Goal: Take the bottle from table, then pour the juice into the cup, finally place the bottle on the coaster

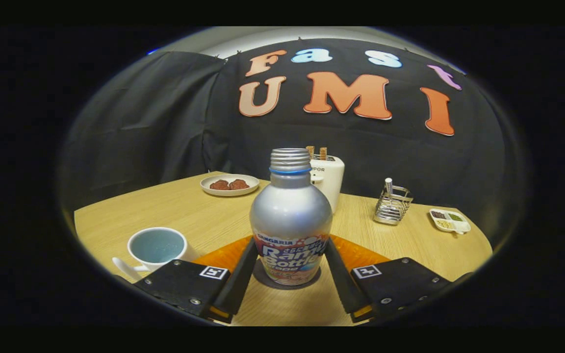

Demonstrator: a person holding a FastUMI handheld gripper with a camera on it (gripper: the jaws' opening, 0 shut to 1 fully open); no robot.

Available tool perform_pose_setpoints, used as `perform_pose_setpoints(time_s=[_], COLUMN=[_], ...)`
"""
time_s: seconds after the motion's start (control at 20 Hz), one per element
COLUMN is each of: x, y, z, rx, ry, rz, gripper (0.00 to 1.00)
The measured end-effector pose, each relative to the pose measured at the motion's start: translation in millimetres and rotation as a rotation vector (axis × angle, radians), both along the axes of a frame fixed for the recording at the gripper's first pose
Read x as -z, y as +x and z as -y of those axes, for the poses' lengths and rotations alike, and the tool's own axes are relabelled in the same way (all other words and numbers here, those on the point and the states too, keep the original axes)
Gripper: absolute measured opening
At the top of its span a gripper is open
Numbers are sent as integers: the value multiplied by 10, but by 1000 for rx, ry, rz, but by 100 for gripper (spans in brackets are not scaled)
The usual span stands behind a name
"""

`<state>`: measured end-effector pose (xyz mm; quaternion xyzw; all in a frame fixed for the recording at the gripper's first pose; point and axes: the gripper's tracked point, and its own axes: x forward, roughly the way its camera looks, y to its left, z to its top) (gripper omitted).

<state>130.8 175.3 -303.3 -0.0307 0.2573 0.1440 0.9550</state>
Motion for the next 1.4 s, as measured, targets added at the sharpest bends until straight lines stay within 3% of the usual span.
perform_pose_setpoints(time_s=[0.3,0.4,0.55,0.65,0.95,1.4], x=[23,-51,-234,-430,-1050,-1726], y=[20,12,-41,-117,-504,-877], z=[40,133,157,214,381,976], rx=[6,40,39,39,54,171], ry=[-16,-27,-12,-15,41,149], rz=[1,16,46,85,178,254], gripper=[80,83,96,98,98,97])
